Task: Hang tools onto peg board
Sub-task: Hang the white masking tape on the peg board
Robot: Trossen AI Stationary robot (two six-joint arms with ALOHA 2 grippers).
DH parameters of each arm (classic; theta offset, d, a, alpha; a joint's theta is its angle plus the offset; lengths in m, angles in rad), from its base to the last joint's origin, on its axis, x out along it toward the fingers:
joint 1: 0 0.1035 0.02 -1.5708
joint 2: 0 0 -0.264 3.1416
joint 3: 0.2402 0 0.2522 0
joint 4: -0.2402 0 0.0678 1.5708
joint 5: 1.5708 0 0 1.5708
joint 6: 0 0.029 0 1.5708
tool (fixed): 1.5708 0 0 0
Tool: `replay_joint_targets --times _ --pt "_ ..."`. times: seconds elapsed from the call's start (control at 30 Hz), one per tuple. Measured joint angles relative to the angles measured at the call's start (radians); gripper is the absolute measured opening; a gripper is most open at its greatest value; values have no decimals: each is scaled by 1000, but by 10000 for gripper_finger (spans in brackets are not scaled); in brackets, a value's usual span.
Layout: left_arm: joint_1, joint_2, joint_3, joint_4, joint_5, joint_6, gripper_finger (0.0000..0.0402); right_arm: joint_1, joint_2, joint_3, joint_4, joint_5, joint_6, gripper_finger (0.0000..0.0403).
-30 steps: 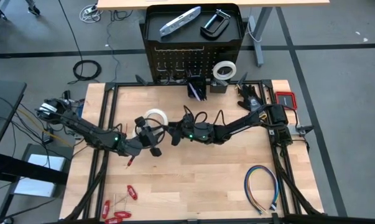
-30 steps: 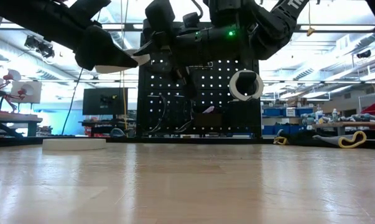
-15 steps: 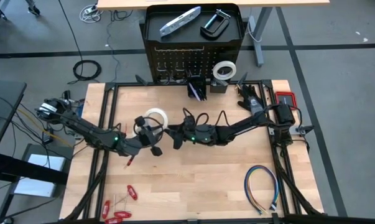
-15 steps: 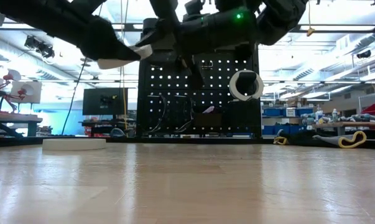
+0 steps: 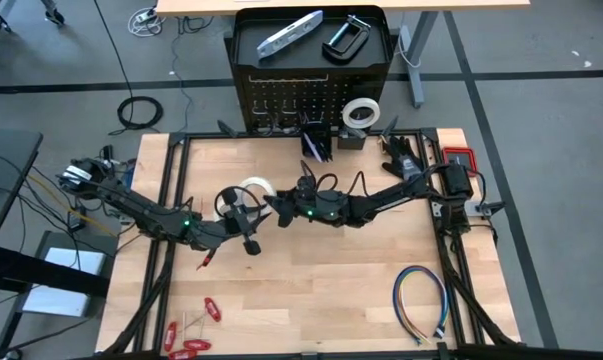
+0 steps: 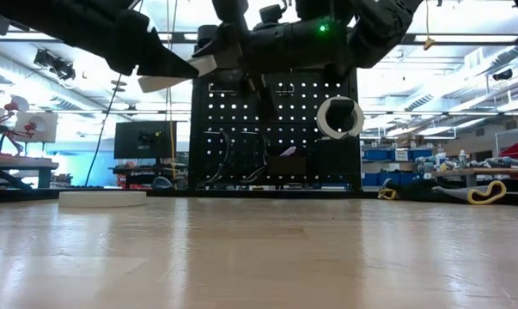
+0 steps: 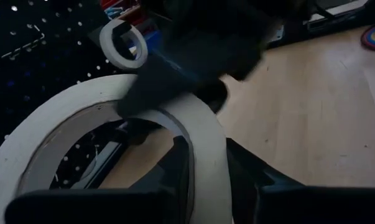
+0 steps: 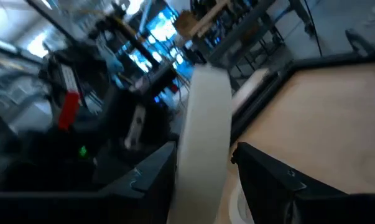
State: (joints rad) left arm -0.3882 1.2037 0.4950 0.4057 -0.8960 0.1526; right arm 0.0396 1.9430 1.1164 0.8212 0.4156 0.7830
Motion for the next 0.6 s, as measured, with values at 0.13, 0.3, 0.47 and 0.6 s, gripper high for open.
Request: replay_joint_targets --times 0.13,0.3,0.47,0.6 --pt "-1 0 0 -6 -9 -3 78 -9 0 0 16 -16 9 166" --pt "-1 1 0 -22 -18 -4 78 -10 0 0 4 -63 11 137" --pt "-1 1 0 -30 -38 1 78 -12 0 0 -4 -107 19 91" --pt "-1 1 -1 -33 -40 0 84 -12 0 0 -6 -120 6 89"
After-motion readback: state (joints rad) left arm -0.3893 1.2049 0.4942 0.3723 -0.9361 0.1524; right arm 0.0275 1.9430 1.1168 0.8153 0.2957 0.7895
